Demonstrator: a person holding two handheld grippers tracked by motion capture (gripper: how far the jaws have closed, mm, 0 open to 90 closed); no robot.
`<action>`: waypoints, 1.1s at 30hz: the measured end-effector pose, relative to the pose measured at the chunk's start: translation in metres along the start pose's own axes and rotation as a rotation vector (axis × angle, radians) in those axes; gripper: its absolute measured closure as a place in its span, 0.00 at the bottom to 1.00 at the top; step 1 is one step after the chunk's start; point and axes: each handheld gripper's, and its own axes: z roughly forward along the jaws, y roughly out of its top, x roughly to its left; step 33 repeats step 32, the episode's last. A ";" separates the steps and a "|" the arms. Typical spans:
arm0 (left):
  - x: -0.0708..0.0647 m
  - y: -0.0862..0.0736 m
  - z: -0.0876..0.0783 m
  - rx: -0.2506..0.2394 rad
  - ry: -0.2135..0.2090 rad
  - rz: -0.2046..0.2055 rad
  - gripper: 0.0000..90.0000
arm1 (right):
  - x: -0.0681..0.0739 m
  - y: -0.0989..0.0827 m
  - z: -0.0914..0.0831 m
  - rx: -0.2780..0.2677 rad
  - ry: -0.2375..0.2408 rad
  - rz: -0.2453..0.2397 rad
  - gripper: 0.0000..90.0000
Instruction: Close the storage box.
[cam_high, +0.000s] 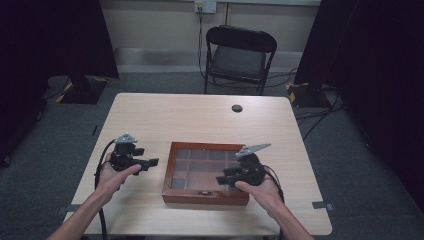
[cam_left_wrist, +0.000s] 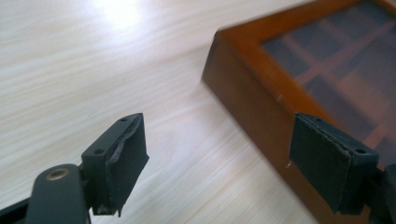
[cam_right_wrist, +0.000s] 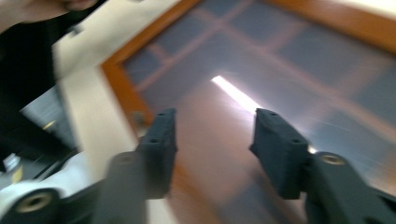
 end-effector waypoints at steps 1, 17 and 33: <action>0.002 -0.003 -0.001 0.002 0.010 -0.010 0.21 | -0.004 -0.002 -0.005 -0.011 -0.027 0.016 0.45; 0.033 -0.040 0.013 0.161 0.232 0.004 0.21 | -0.097 -0.062 -0.038 0.027 -0.440 0.315 0.16; 0.038 -0.053 0.019 0.038 0.249 -0.003 0.00 | -0.098 -0.080 -0.004 -0.043 -0.666 0.189 0.00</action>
